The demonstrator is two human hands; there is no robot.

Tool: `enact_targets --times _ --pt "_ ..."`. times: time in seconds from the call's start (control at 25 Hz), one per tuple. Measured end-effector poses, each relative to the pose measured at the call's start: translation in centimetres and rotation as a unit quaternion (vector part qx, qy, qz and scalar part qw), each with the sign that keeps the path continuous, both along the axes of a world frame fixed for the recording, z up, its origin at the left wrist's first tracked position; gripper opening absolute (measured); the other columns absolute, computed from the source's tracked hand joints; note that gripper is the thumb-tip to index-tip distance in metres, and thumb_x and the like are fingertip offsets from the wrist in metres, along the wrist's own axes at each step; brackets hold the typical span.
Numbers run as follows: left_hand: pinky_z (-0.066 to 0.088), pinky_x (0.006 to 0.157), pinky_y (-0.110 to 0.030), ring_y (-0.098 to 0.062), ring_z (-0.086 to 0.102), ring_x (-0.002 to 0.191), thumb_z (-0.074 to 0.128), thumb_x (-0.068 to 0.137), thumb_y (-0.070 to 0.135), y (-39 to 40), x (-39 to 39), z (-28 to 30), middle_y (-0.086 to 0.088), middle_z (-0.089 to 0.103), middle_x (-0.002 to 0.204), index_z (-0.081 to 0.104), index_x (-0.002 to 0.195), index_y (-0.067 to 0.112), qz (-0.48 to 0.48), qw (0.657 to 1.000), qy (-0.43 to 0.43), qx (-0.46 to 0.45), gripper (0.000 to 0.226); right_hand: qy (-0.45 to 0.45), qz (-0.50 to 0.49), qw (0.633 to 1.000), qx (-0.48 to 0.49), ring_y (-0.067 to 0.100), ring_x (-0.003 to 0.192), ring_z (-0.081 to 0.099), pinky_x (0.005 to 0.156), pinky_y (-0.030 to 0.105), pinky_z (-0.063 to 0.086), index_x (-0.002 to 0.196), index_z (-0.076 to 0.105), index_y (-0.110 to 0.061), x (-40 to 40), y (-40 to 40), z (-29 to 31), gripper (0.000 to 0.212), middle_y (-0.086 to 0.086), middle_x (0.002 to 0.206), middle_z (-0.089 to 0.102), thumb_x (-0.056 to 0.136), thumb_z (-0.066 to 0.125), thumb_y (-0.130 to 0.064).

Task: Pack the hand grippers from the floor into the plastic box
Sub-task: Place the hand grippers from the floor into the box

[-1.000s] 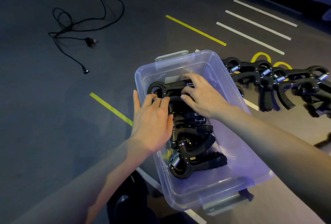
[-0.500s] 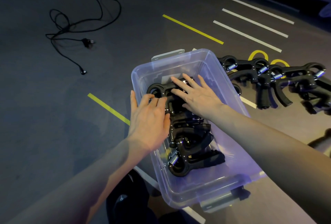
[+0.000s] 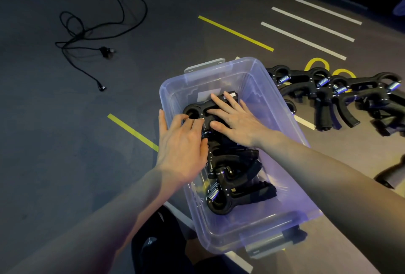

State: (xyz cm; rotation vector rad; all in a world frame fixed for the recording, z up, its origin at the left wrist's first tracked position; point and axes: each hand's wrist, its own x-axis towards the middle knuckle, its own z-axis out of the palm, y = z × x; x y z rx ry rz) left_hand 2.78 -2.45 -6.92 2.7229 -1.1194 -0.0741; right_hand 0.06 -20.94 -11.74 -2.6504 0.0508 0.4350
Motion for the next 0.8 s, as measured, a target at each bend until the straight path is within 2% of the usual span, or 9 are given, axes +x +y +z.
enact_targets --times 0.24,0.4,0.44,0.52,0.6,0.64,0.72,0.8 --pt "0.016 0.104 -0.063 -0.03 0.056 0.104 0.066 0.075 0.022 -0.1 0.1 -0.3 -0.004 0.069 0.091 0.063 0.103 0.01 -0.01 1.0 -0.024 0.006 0.031 0.025 -0.016 1.0 -0.001 0.016 0.143 -0.023 0.114 0.046 -0.012 0.147 0.026 -0.029 0.0 0.6 0.0 0.061 -0.014 0.158 -0.011 0.094 0.021 -0.059" --pt "0.016 0.101 -0.067 -0.035 0.058 0.101 0.072 0.07 0.018 -0.3 0.0 -0.1 -0.009 0.068 0.094 0.062 0.105 0.007 -0.024 0.999 -0.035 0.013 0.038 0.047 -0.016 0.999 0.0 0.018 0.144 -0.018 0.117 0.049 -0.006 0.145 0.029 -0.022 0.1 0.4 1.0 0.063 -0.012 0.159 -0.007 0.094 0.026 -0.059" --pt "0.014 0.102 -0.066 -0.036 0.057 0.101 0.073 0.069 0.019 -0.3 0.0 0.0 -0.011 0.066 0.098 0.062 0.107 0.006 -0.038 0.998 -0.044 0.023 0.041 0.027 -0.019 0.999 0.018 0.018 0.146 -0.012 0.118 0.047 -0.002 0.143 0.034 -0.021 0.0 0.2 1.7 0.059 -0.01 0.159 -0.002 0.095 0.029 -0.056" --pt "0.01 0.103 -0.064 -0.037 0.056 0.103 0.071 0.071 0.02 -1.0 -0.2 0.2 -0.016 0.061 0.111 0.06 0.111 0.004 -0.062 0.996 -0.061 0.029 0.045 -0.087 -0.037 0.994 0.062 0.019 0.146 0.011 0.118 0.041 0.012 0.134 0.046 -0.016 -1.0 -0.2 3.7 0.047 -0.003 0.157 0.019 0.097 0.039 -0.044" --pt "0.014 0.104 -0.062 -0.035 0.05 0.111 0.054 0.079 0.027 -2.7 -1.4 1.1 -0.016 0.053 0.125 0.053 0.121 0.005 -0.08 0.996 -0.044 -0.008 0.048 -0.248 -0.098 0.96 0.086 0.021 0.133 0.04 0.108 0.034 0.032 0.122 0.056 -0.011 -3.3 -1.3 6.0 0.036 0.004 0.143 0.046 0.094 0.045 -0.032" --pt "0.018 0.105 -0.061 -0.033 0.046 0.115 0.045 0.081 0.03 -3.8 -2.3 1.7 -0.015 0.049 0.131 0.049 0.125 0.006 -0.094 0.995 -0.028 -0.034 0.051 -0.318 -0.142 0.934 0.086 0.021 0.124 0.049 0.103 0.031 0.037 0.117 0.059 -0.009 -4.8 -2.2 6.9 0.033 0.006 0.134 0.054 0.093 0.045 -0.027" --pt "0.027 0.106 -0.054 -0.032 0.039 0.122 0.041 0.083 0.032 -6.2 -4.4 2.6 -0.016 0.041 0.138 0.044 0.13 0.006 -0.141 0.986 0.01 -0.083 0.053 -0.391 -0.235 0.887 0.068 0.02 0.115 0.052 0.099 0.026 0.039 0.116 0.058 -0.004 -8.5 -4.8 7.2 0.033 0.008 0.122 0.058 0.092 0.043 -0.021" --pt "0.029 0.106 -0.045 -0.032 0.036 0.126 0.041 0.086 0.037 -8.6 -7.3 2.9 -0.017 0.036 0.142 0.044 0.131 0.005 -0.205 0.972 0.048 -0.101 0.055 -0.375 -0.345 0.859 0.039 0.021 0.116 0.049 0.101 0.025 0.036 0.12 0.055 -0.003 -13.5 -8.1 5.4 0.036 0.009 0.121 0.055 0.09 0.043 -0.019"
